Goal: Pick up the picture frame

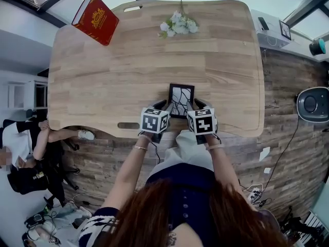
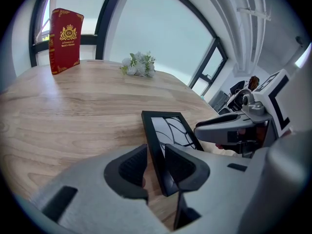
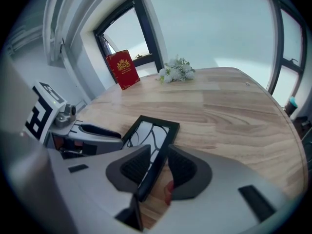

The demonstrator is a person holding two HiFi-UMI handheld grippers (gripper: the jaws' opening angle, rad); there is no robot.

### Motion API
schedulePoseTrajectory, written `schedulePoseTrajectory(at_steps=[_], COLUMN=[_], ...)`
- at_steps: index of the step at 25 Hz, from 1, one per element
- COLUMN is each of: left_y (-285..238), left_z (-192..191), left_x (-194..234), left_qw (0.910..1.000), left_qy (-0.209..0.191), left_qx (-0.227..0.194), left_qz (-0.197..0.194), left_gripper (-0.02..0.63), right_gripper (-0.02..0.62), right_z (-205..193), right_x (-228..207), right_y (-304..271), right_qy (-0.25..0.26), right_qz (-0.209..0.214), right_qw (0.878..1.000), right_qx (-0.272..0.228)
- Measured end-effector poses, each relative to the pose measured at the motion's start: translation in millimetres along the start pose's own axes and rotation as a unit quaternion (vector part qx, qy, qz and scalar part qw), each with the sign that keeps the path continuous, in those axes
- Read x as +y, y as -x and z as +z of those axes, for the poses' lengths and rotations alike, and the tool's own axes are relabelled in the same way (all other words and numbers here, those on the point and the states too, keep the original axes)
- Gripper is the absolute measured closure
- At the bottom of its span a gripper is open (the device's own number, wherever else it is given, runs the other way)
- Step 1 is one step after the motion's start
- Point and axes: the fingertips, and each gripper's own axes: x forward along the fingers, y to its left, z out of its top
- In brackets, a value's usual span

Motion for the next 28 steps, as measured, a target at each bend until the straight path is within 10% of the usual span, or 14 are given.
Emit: schedulePoseTrajectory(at_steps=[28], left_y=[-3], left_z=[-3], left_x=[-3], left_qw=[0.9994], left_qy=[0.034], left_qx=[-0.001], left_qz=[-0.005], left_gripper=[0.512], right_gripper=[0.509], right_z=[-13], right_x=[-2], right_y=[-11], right_qy=[-0.055], right_qz=[0.005], right_qw=[0.998], right_qx=[0.015])
